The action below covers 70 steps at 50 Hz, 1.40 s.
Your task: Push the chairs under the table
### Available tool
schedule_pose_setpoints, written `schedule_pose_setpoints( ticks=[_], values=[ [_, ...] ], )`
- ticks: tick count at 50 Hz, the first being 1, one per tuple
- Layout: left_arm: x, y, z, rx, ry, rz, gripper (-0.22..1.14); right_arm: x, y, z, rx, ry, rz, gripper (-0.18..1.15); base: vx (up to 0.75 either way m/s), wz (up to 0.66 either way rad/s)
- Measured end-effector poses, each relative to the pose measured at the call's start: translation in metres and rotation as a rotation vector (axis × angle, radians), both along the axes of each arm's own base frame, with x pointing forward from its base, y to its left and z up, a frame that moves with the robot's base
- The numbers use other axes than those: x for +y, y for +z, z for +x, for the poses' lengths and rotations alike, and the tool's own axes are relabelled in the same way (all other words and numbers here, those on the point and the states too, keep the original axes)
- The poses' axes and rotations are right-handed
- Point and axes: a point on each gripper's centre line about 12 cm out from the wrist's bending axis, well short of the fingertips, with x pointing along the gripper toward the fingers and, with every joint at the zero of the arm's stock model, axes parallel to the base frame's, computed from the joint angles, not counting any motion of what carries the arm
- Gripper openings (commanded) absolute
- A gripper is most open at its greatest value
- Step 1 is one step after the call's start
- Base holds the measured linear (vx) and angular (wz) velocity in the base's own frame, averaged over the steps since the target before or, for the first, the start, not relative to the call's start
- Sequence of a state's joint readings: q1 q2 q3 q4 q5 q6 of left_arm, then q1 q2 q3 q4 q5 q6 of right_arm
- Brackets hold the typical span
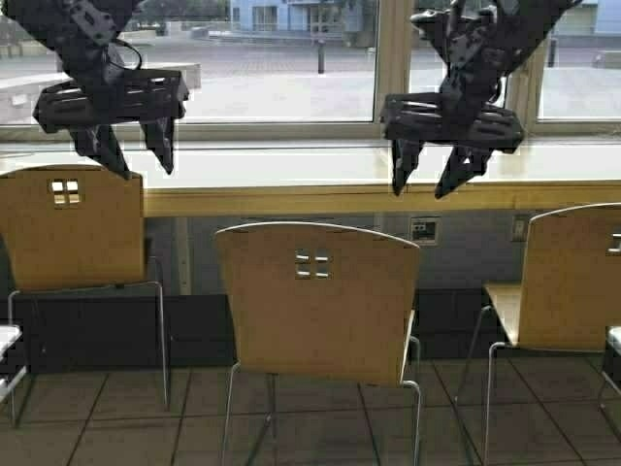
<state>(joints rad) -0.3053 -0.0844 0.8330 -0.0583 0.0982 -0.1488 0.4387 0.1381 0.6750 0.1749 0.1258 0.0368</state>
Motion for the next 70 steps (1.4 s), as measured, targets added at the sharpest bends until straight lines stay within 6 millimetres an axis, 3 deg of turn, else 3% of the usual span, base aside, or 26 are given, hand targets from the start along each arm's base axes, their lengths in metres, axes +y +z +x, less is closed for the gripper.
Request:
schedule_pose_setpoints(
  ticks=[4, 11, 23, 31, 42, 58, 70],
  values=[
    [0.0, -0.008, 0.0, 0.033, 0.033, -0.023, 0.86, 0.004, -0.01, -0.001, 0.032, -0.036, 0.026, 0.88, 0.04, -0.1],
    [-0.002, -0.03, 0.004, 0.12, 0.186, -0.132, 0.86, 0.005, -0.029, 0.0, 0.094, -0.257, 0.166, 0.88, 0.06, -0.04],
    [-0.005, -0.069, 0.03, 0.188, 0.525, -0.359, 0.86, -0.007, -0.053, 0.01, 0.146, -0.79, 0.425, 0.88, 0.11, -0.03],
    [-0.009, -0.083, 0.047, 0.21, 0.669, -0.457, 0.86, -0.011, -0.06, 0.017, 0.165, -0.982, 0.508, 0.88, 0.17, -0.07],
    [-0.015, -0.085, 0.055, 0.239, 0.849, -0.601, 0.86, -0.001, -0.066, 0.033, 0.196, -1.042, 0.563, 0.88, 0.21, -0.06],
    [-0.015, -0.086, 0.054, 0.272, 0.991, -0.701, 0.86, 0.015, -0.065, 0.04, 0.246, -1.061, 0.624, 0.88, 0.26, -0.01],
    [-0.006, -0.114, 0.051, 0.309, 1.093, -0.689, 0.86, 0.04, -0.084, 0.037, 0.305, -1.098, 0.642, 0.88, 0.28, -0.07]
  ],
)
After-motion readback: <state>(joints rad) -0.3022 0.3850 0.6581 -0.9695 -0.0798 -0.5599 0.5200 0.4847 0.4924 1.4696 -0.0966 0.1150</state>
